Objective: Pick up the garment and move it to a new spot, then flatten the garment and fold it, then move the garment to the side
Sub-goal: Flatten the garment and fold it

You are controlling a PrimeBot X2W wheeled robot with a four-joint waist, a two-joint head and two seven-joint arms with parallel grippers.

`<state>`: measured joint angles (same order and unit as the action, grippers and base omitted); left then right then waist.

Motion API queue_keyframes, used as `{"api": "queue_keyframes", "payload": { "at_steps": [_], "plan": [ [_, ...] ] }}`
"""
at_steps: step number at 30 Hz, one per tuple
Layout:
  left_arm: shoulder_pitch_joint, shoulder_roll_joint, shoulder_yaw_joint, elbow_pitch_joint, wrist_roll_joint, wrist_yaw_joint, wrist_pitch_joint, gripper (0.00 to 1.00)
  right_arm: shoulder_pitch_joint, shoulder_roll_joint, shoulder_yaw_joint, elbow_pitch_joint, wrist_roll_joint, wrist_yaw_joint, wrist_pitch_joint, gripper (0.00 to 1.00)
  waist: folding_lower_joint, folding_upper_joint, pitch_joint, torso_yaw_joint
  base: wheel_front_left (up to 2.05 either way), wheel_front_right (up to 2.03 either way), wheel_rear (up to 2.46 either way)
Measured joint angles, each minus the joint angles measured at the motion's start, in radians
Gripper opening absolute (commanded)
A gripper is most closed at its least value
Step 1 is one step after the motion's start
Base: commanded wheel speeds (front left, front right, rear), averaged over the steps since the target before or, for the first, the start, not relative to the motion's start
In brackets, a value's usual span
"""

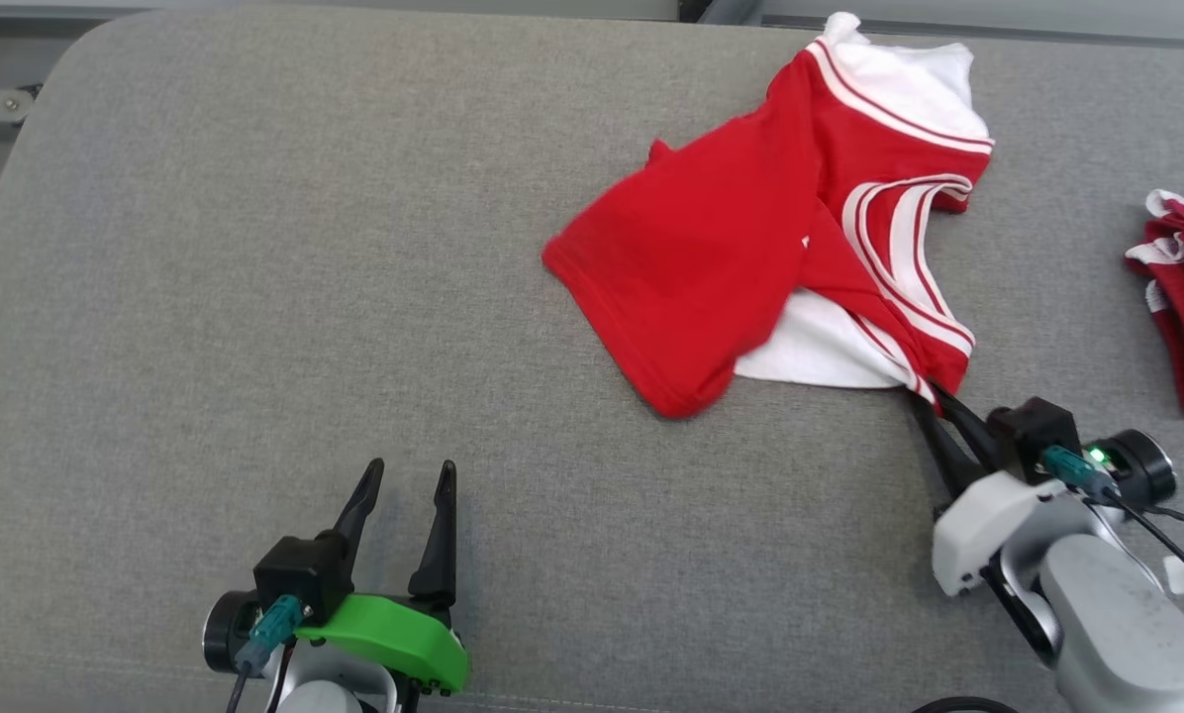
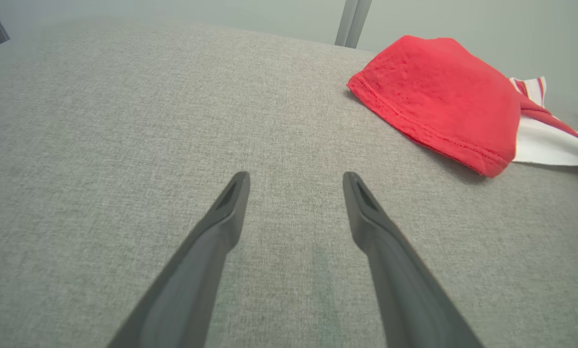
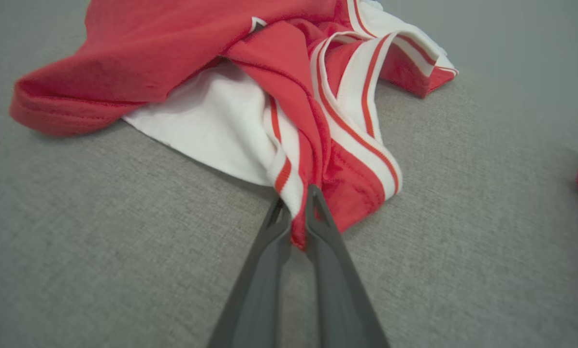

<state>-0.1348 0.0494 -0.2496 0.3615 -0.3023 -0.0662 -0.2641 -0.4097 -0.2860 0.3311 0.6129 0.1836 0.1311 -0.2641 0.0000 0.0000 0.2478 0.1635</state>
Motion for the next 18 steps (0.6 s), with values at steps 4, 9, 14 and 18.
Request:
{"api": "queue_keyframes", "payload": {
  "at_steps": [4,9,14,18],
  "plan": [
    [0.006,0.0,-0.003,0.0,0.002,-0.004,0.0,1.0,0.081,-0.069,-0.029,-0.034,0.007,0.0,0.0,0.0,0.0,0.0,-0.03,-0.029,0.0,0.0,0.0],
    [0.006,0.0,-0.014,-0.008,0.005,-0.013,0.0,1.0,0.13,-0.094,-0.054,-0.112,0.043,0.0,0.0,1.0,0.0,0.0,-0.055,-0.072,0.0,0.0,0.0],
    [-0.005,0.0,-0.043,-0.012,0.006,-0.027,0.0,1.0,0.163,-0.047,-0.073,-0.231,0.063,0.0,0.0,1.0,0.0,0.0,-0.062,-0.12,0.0,0.0,0.0],
    [-0.061,0.0,-0.064,0.004,0.023,-0.035,0.0,1.0,0.177,-0.004,-0.086,-0.295,0.063,0.0,0.0,1.0,0.0,0.0,-0.049,-0.163,0.0,0.0,0.0]
  ]
}}
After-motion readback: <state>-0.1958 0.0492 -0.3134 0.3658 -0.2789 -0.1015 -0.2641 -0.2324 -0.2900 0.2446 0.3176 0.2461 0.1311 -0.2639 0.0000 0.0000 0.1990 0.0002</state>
